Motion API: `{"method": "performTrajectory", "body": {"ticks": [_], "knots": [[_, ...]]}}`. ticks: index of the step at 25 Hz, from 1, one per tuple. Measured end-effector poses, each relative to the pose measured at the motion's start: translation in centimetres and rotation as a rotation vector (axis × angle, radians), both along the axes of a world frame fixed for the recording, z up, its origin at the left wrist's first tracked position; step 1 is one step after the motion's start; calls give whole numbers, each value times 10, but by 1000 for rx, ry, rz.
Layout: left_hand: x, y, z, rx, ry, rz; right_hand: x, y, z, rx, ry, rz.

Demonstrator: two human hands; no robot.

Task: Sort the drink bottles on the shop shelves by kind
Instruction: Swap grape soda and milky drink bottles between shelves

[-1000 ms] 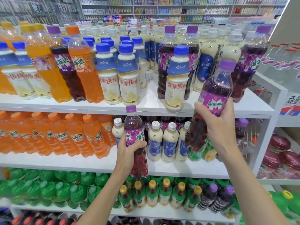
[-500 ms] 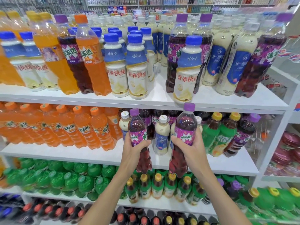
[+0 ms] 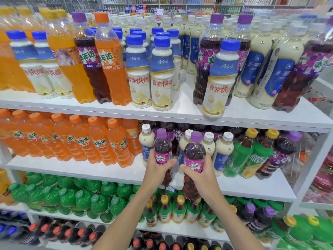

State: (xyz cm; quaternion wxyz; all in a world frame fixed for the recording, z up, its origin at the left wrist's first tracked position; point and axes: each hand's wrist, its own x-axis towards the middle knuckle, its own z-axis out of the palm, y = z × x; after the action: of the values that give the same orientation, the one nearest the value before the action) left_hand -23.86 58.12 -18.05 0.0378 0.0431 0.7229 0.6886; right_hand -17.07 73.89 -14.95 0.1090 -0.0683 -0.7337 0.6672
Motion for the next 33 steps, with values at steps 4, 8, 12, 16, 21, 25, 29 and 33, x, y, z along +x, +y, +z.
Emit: {"method": "performTrajectory", "body": {"ticks": [4, 8, 12, 16, 21, 25, 29, 33], "knots": [[-13, 7, -7, -70, 47, 48, -7, -8, -5, 5, -20, 23], [-21, 13, -12, -66, 74, 125, -11, -10, -11, 4, -42, 11], [-24, 23, -9, -60, 120, 154, -9, -10, -16, 15, -59, 6], [-21, 24, -12, -76, 138, 155, -8, -10, -18, 3, -67, 7], [-17, 21, -18, -205, 60, 162, -5, -11, -23, 6, -73, 15], [-16, 24, -23, -272, 20, 188, -4, -13, -23, -13, -67, 19], [-21, 30, -19, -294, 31, 204, -2, -12, -23, -25, -70, 27], [-21, 31, -19, -311, 14, 203, -2, -12, -21, -22, -73, 27]]}}
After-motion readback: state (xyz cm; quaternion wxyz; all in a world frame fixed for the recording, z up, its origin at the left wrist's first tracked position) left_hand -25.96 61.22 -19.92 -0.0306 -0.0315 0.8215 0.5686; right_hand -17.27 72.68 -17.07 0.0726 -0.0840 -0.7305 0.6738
